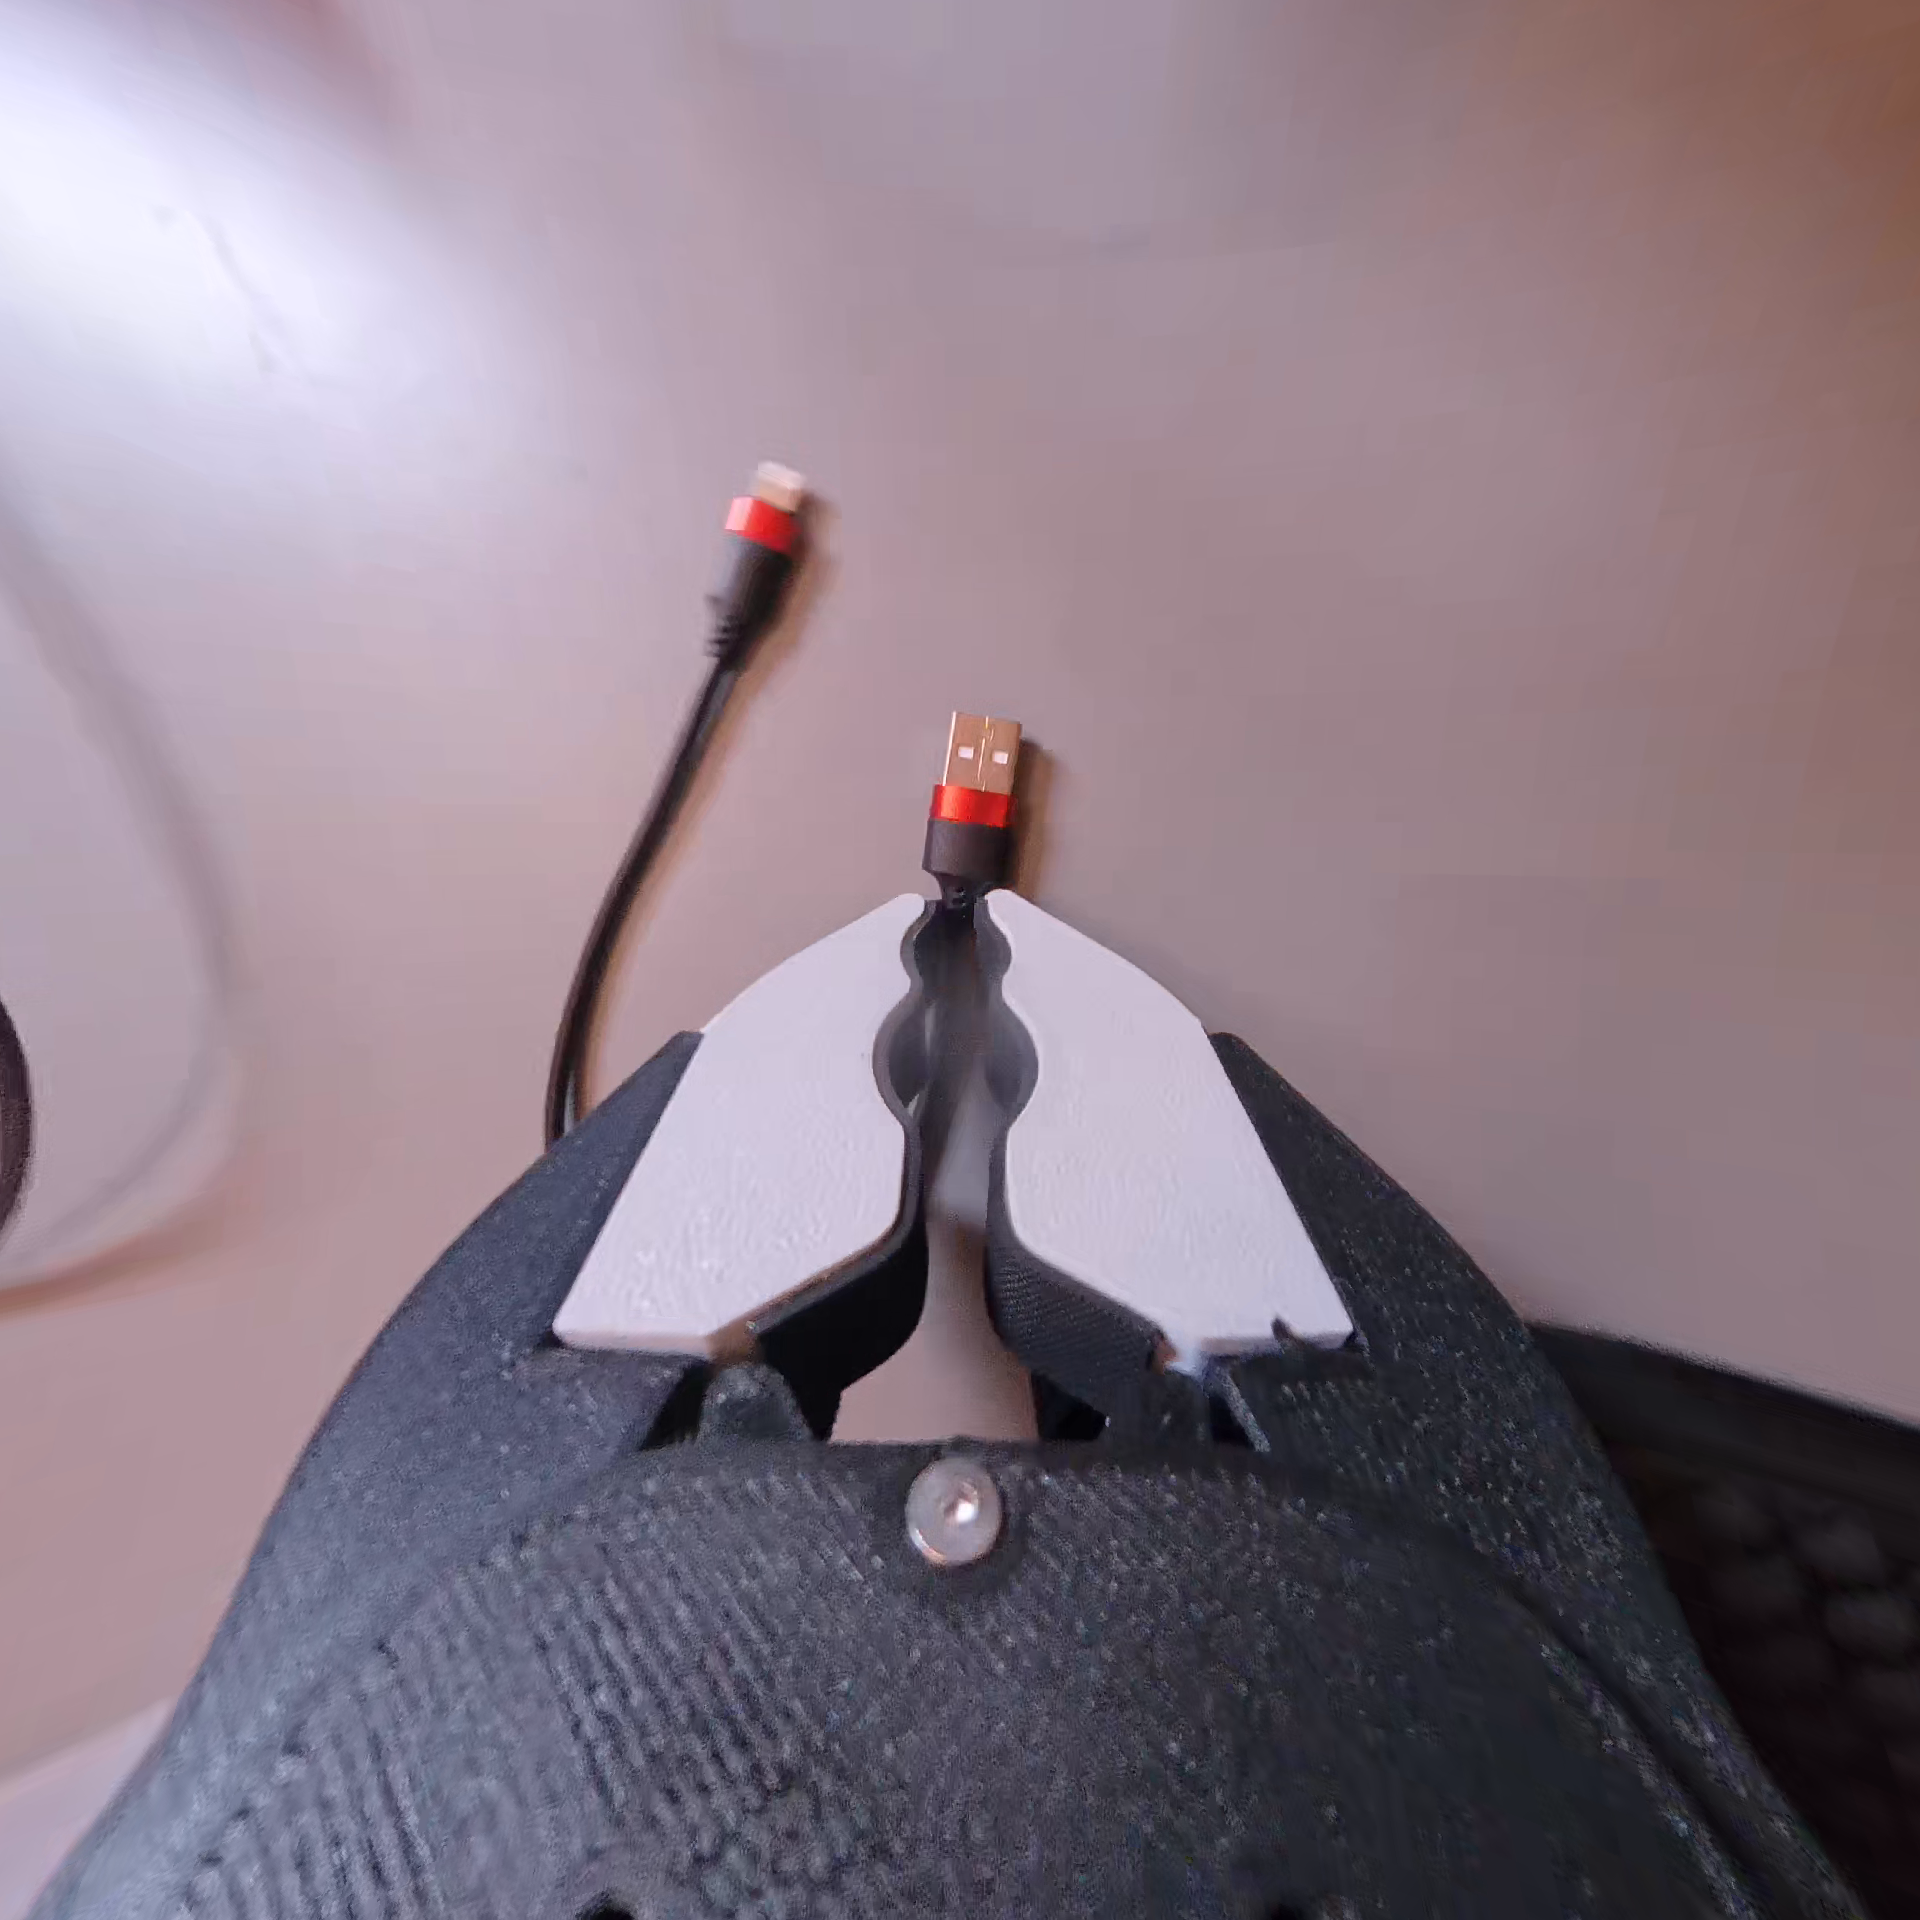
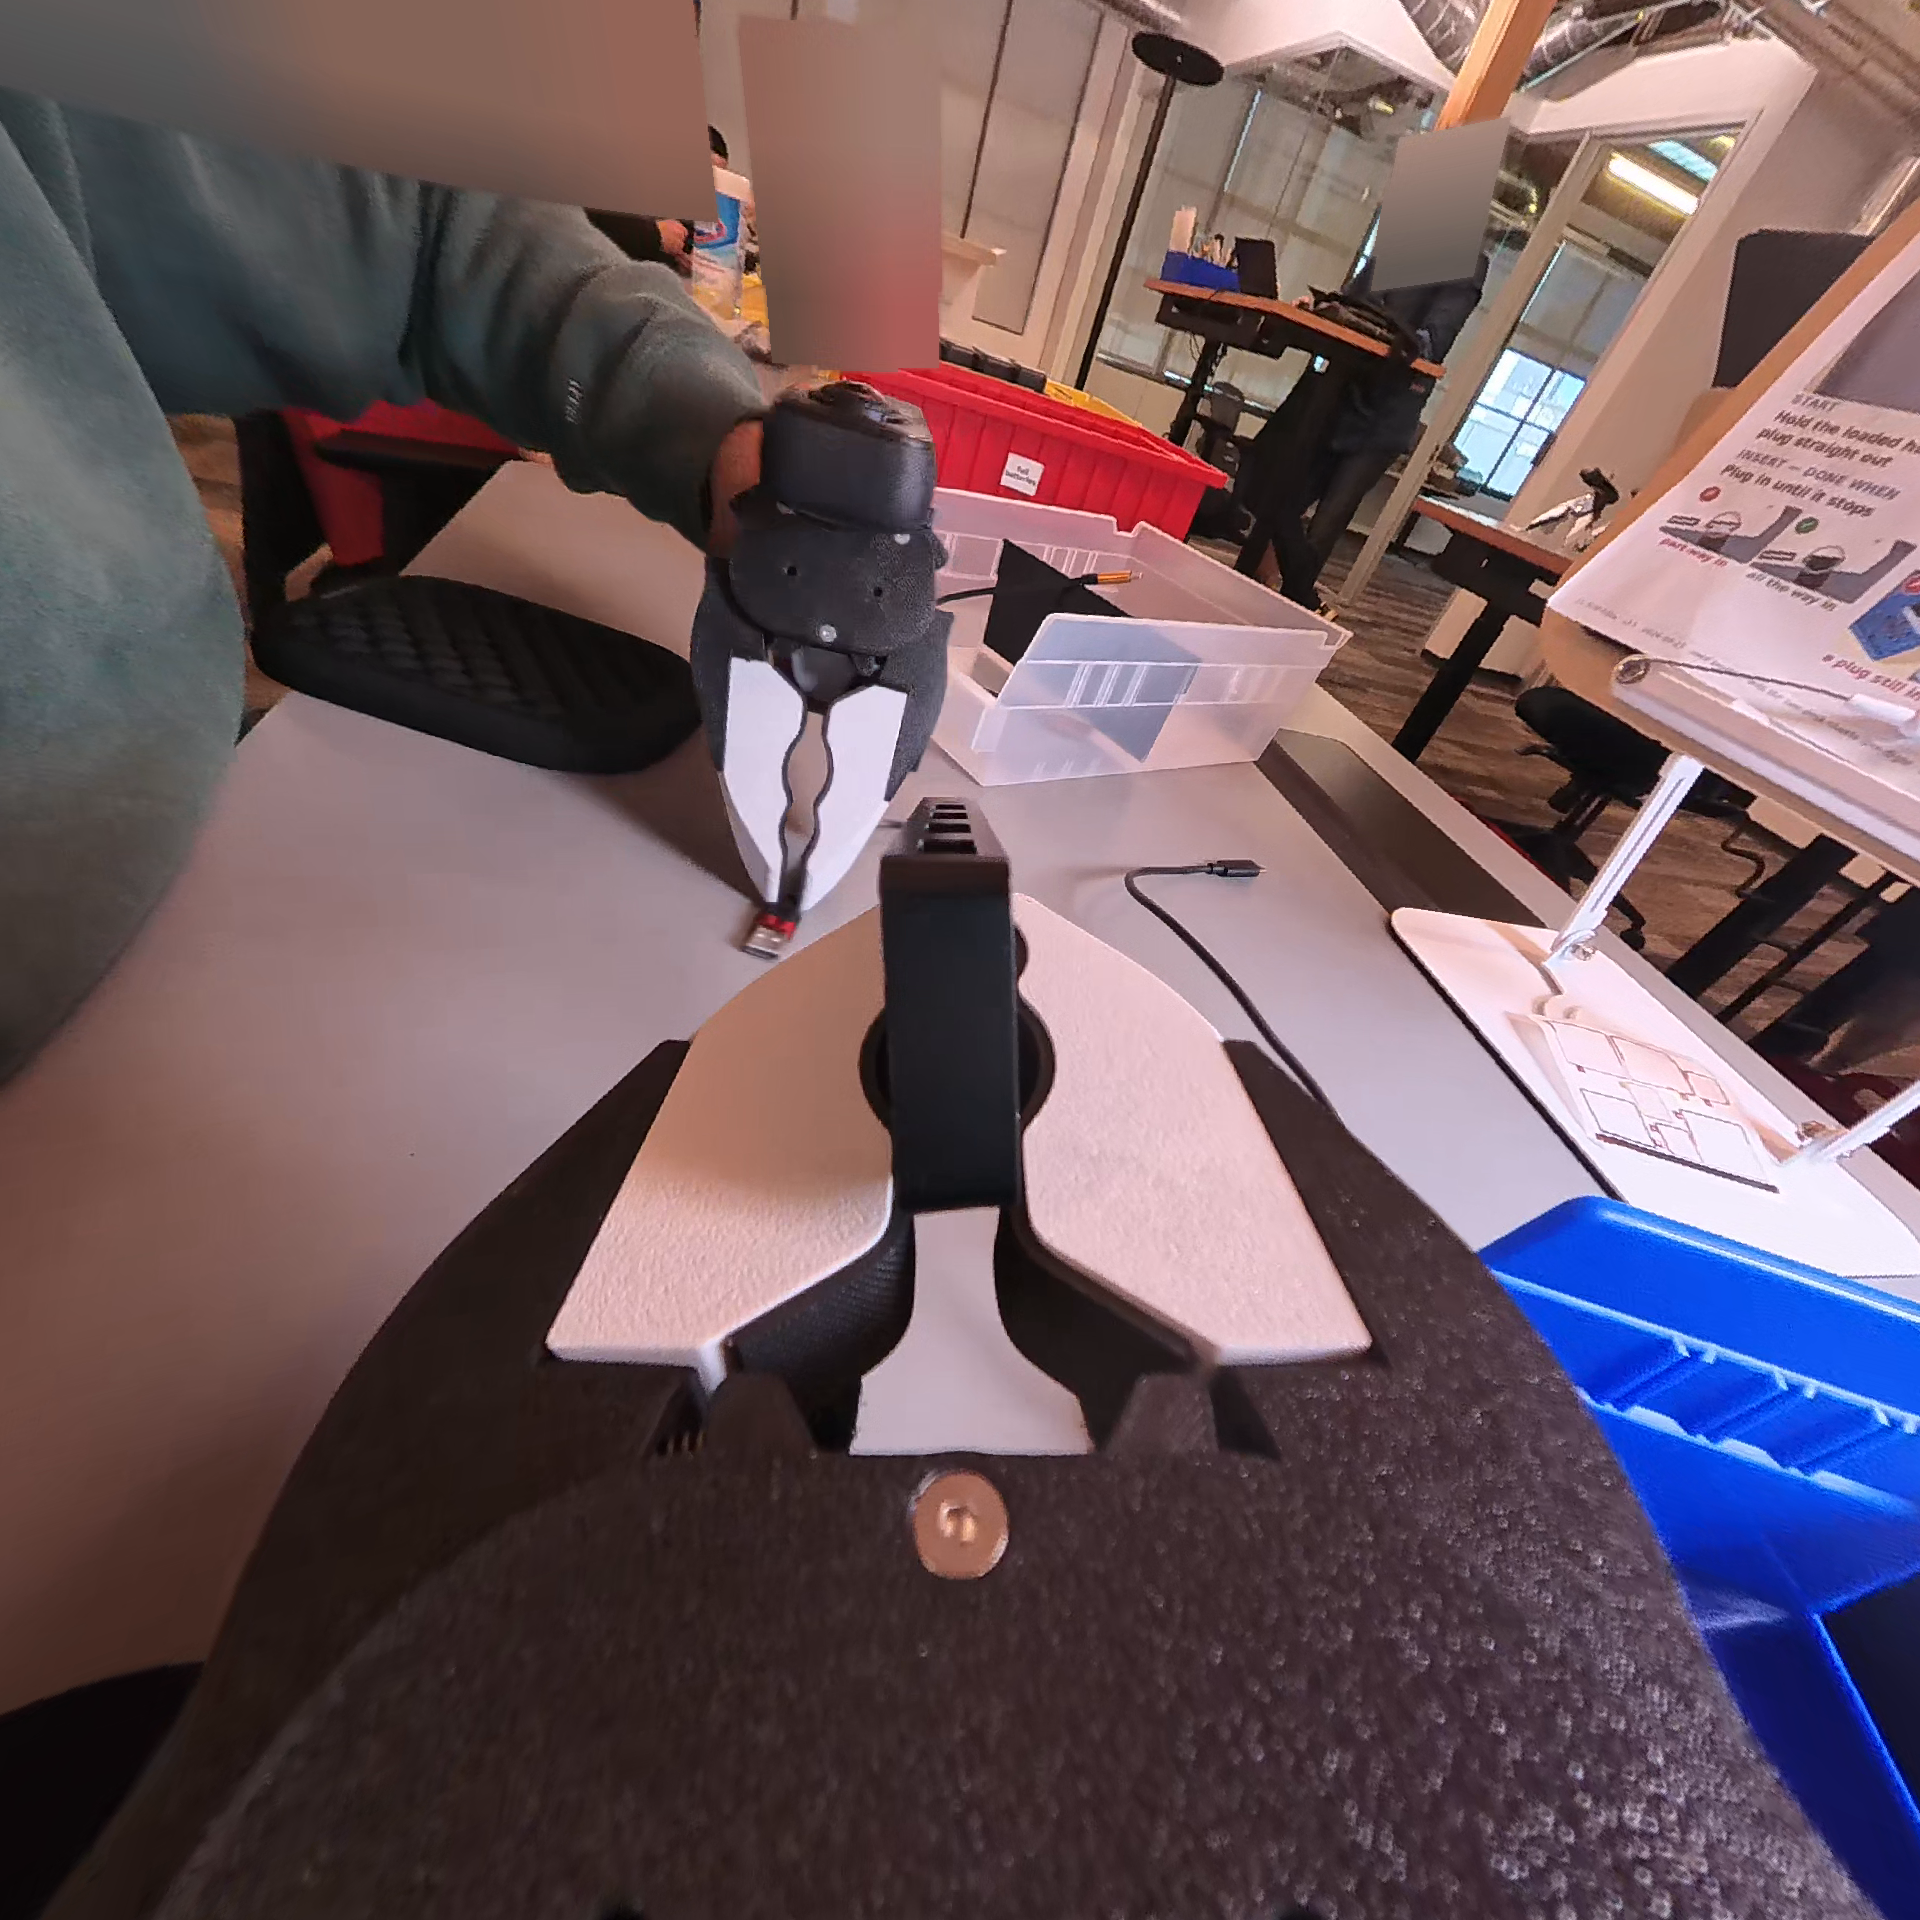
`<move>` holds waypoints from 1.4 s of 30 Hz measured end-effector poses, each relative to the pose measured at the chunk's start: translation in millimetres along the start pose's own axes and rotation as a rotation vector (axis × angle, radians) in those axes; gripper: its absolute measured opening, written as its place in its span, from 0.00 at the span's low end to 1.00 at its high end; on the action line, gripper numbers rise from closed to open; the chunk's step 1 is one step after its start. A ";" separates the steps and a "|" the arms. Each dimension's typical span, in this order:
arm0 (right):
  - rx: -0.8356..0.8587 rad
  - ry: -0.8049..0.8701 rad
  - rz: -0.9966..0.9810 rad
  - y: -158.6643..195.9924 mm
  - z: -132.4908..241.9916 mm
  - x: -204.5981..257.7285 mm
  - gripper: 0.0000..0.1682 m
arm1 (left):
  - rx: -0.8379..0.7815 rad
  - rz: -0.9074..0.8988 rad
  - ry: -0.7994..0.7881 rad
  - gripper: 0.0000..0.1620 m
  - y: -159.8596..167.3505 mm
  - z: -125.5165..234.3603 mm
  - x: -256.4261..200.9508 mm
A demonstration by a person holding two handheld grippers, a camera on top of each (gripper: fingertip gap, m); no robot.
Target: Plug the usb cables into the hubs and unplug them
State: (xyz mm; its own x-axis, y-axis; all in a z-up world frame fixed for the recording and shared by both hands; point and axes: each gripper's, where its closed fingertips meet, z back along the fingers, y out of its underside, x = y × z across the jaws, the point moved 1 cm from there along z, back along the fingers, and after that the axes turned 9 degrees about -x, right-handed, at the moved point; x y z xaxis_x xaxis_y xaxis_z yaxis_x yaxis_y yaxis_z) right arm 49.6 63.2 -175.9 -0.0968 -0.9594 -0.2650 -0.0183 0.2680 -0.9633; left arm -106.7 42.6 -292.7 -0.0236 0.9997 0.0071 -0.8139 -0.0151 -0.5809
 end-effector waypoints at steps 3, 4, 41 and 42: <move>0.001 -0.019 0.019 -0.6 -0.2 3.6 0.07 | -0.062 0.205 -0.064 0.04 -2.2 -0.9 1.7; 0.008 -0.021 0.027 0.1 -0.6 4.3 0.07 | -0.102 0.272 -0.063 0.04 -4.6 -1.0 1.1; 0.072 0.012 0.060 5.6 -3.4 1.5 0.08 | -0.007 -0.113 -0.540 0.02 -40.0 56.6 112.5; 0.069 0.018 0.062 4.5 -3.1 0.7 0.08 | -0.032 -0.152 -0.611 0.02 -49.3 70.9 113.3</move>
State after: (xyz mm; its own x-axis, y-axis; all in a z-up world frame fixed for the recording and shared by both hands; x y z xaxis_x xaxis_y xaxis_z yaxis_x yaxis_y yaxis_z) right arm 46.4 64.0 -180.2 -0.1139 -0.9392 -0.3239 0.0569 0.3194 -0.9459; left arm -110.4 155.3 -205.6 -0.2442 0.7986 0.5501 -0.8165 0.1367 -0.5609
